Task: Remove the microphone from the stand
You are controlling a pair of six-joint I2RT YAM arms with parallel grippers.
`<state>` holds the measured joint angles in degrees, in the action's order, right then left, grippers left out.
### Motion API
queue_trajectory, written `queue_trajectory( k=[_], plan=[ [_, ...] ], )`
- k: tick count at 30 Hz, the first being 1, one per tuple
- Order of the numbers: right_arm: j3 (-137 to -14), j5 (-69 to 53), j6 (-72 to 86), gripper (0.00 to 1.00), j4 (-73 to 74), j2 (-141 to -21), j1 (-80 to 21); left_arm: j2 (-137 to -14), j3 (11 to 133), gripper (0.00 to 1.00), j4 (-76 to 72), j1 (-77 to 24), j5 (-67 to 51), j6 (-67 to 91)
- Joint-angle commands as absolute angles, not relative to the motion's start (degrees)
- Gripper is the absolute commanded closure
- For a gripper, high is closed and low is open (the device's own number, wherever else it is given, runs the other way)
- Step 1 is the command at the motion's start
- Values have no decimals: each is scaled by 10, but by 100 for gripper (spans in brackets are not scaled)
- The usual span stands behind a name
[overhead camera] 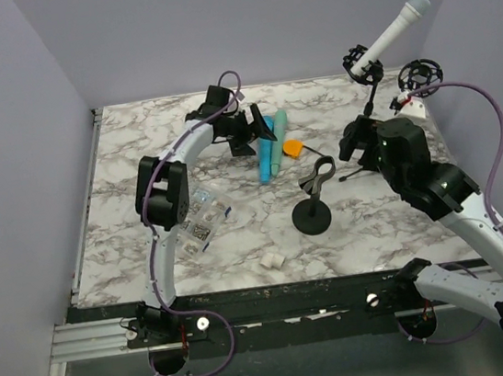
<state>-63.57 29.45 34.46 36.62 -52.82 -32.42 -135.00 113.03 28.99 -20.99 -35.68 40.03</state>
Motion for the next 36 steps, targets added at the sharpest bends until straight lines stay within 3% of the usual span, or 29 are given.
queue_trajectory(
  k=[1,7,15,20,26,33,36],
  plan=[
    [-632,313,343,2,374,-524,-267,-1223,1092,4,292,-203,-369,380],
    [-605,120,324,2,350,-561,-105,-1058,989,2,262,-201,-377,382],
    [-457,-100,413,0,177,-559,21,-869,909,2,220,-205,-474,379],
    [-347,-211,485,0,38,-533,106,-779,887,2,273,-206,-460,313],
    [-311,-305,481,1,-70,-575,178,-712,829,1,312,-206,-392,223],
    [-325,-362,446,28,-92,-642,228,-661,738,1,246,-206,-377,209],
    [-329,-350,419,31,-80,-640,230,-639,725,1,234,-207,-360,199]
  ],
)
